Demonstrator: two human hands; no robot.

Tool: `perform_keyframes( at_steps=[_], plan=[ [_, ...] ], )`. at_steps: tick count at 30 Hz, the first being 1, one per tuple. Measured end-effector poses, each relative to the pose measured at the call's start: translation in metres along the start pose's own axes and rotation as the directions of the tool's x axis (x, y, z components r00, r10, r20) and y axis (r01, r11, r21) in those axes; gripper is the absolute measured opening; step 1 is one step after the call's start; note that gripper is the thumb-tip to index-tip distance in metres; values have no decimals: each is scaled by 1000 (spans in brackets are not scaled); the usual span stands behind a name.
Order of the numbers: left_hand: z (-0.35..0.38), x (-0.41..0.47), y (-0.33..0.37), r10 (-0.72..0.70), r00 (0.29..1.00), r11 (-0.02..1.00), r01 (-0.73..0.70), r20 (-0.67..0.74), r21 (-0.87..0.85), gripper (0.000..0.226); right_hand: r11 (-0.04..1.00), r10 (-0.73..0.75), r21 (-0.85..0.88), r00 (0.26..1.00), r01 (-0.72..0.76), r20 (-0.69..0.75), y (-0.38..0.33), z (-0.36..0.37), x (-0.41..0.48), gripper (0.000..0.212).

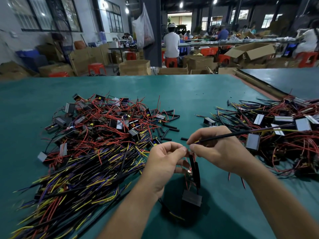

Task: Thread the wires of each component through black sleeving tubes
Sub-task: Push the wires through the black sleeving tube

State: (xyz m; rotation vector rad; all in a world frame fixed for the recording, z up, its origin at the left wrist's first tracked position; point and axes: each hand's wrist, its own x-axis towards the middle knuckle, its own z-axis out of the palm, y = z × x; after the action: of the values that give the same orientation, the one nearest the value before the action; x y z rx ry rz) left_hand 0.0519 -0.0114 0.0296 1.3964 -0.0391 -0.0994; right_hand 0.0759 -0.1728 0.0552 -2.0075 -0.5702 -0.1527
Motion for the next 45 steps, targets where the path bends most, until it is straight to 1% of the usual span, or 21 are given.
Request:
perform_keyframes(
  at_steps=[4, 6, 10, 13, 19, 24, 28, 31, 34, 37, 42, 43, 45],
  plan=[
    [2, 0, -4, 164, 982, 976, -148, -95, 159, 8, 999, -38, -33, 999, 37, -12, -2, 0, 0, 17],
    [3, 0, -6, 224, 967, 962, -199, -122, 187, 5, 997, -53, -60, 998, 51, -21, -1, 1, 0, 19],
    [6, -1, -10, 297, 942, 941, -261, -156, 217, 14, 995, -59, -79, 998, 57, -29, -1, 2, 0, 17],
    [7, -1, -13, 329, 933, 918, -280, -146, 282, 12, 996, -53, -77, 998, 50, -33, -1, 3, 0, 16],
    [7, -1, -15, 307, 937, 929, -258, -164, 264, 12, 995, -53, -90, 998, 50, -34, -2, 2, 0, 15],
    [8, -1, -17, 344, 926, 909, -288, -154, 302, 15, 993, -58, -106, 997, 52, -59, -2, 4, 0, 14],
    [8, -1, -14, 356, 923, 910, -308, -142, 277, 21, 994, -59, -98, 997, 55, -47, -2, 2, 0, 15],
    [7, 0, -11, 322, 940, 926, -288, -115, 243, 28, 996, -48, -81, 999, 46, -24, -1, 1, -1, 15],
    [6, 1, -10, 264, 960, 952, -244, -91, 184, 30, 997, -44, -71, 999, 44, 10, -1, 0, -1, 16],
    [7, 1, -10, 235, 969, 960, -219, -75, 176, 28, 997, -40, -58, 999, 42, 37, -1, -1, -1, 17],
    [9, 1, -9, 204, 977, 957, -186, -62, 221, 24, 998, -47, -27, 998, 48, 37, 1, -2, 0, 18],
    [9, 1, -9, 188, 981, 959, -172, -50, 227, 23, 998, -49, -25, 998, 50, 37, 2, -2, 0, 18],
    [9, 0, -8, 133, 991, 974, -128, -17, 186, 18, 998, -56, -19, 998, 57, 33, 3, -2, 0, 18]
  ],
)
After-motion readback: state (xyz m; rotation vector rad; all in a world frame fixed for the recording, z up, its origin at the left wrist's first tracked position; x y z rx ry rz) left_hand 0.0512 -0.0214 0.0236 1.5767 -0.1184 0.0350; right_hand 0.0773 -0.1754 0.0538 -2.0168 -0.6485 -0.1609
